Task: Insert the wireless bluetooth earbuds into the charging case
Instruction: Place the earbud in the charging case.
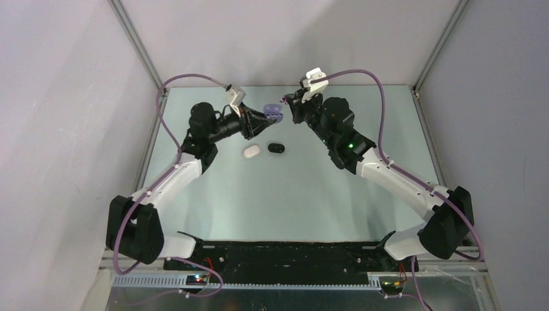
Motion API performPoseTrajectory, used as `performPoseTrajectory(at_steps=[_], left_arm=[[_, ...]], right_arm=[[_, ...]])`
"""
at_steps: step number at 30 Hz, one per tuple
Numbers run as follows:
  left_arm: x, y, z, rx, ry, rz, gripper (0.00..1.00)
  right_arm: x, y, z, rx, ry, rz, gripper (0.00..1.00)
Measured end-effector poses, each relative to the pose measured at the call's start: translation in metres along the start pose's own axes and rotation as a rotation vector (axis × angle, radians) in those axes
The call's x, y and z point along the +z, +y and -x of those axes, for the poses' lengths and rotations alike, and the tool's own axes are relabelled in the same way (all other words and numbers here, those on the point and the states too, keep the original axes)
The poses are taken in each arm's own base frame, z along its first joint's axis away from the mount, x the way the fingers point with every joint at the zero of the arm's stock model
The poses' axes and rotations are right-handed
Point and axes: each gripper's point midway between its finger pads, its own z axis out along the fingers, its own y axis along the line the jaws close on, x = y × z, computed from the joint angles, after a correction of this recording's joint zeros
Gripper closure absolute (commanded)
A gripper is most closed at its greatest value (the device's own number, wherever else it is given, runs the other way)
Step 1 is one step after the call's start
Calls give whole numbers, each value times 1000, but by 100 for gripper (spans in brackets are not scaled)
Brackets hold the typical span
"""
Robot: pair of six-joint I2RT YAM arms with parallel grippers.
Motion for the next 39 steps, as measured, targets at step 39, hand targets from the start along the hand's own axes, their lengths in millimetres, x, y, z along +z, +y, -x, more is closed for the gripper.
performPoseTrajectory(at_steps=[39], left_arm=[[-10, -13, 26, 156, -50, 134, 100]], right_arm=[[7, 45, 5, -351, -182, 126, 100]])
